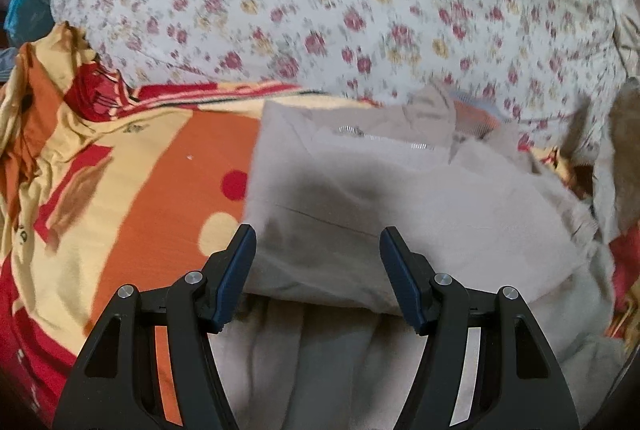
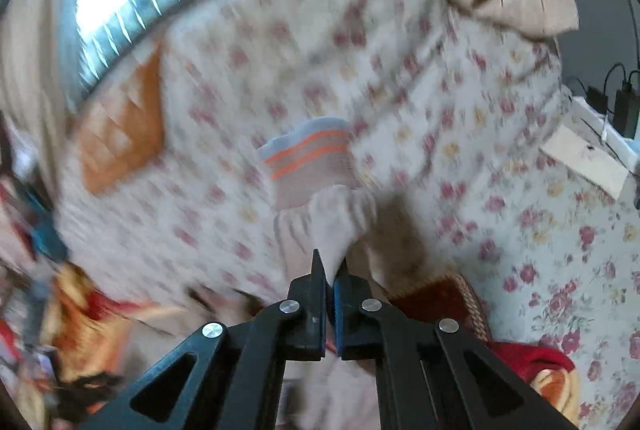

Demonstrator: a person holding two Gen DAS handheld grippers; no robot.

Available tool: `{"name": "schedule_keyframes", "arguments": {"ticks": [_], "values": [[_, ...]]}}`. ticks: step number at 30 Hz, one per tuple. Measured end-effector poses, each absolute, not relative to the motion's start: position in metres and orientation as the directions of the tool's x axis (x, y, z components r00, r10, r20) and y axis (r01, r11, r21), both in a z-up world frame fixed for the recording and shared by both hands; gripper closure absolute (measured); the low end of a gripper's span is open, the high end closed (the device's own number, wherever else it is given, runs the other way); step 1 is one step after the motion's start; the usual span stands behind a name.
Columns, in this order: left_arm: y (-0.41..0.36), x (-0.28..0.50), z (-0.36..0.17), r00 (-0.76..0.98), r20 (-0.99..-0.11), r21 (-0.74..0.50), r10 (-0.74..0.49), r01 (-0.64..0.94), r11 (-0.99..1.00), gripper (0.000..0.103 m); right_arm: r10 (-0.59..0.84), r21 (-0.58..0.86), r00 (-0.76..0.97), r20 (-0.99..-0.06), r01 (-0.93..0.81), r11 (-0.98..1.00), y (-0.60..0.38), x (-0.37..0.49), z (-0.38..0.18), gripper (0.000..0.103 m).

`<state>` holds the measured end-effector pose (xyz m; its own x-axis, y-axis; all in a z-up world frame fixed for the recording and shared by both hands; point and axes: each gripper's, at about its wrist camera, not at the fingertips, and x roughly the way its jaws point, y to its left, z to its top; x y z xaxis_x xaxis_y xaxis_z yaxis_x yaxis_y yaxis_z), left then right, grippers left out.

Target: Fold large clothes

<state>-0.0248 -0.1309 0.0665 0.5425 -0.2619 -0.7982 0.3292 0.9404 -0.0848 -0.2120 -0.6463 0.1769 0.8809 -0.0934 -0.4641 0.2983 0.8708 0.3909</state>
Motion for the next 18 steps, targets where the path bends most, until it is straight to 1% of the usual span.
{"name": "schedule_keyframes", "arguments": {"ticks": [3, 6, 10, 14, 18], "values": [[-0.123, -0.031, 0.085, 0.565, -0.777, -0.098, -0.275, 0.324, 0.941, 0.038, 0.017, 0.458, 0.925, -0.380, 0.172, 0.872, -0.632, -0.232, 0.208, 0.101], [-0.117, -0.036, 0.100, 0.583, -0.759, -0.109, -0.290, 0.324, 0.940, 0.038, 0.135, 0.459, 0.938, -0.319, 0.028, 0.888, -0.603, -0.248, 0.238, 0.101], [-0.108, -0.046, 0.118, 0.597, -0.738, -0.136, -0.316, 0.327, 0.935, 0.038, 0.308, 0.423, 0.911, -0.275, -0.172, 0.890, -0.557, -0.262, 0.272, 0.101], [-0.098, -0.053, 0.131, 0.609, -0.719, -0.155, -0.334, 0.328, 0.932, 0.038, 0.417, 0.373, 0.873, -0.254, -0.309, 0.875, -0.512, -0.274, 0.299, 0.101], [-0.087, -0.058, 0.139, 0.617, -0.697, -0.194, -0.365, 0.329, 0.924, 0.038, 0.555, 0.342, 0.802, -0.223, -0.469, 0.815, -0.465, -0.267, 0.322, 0.101]]}}
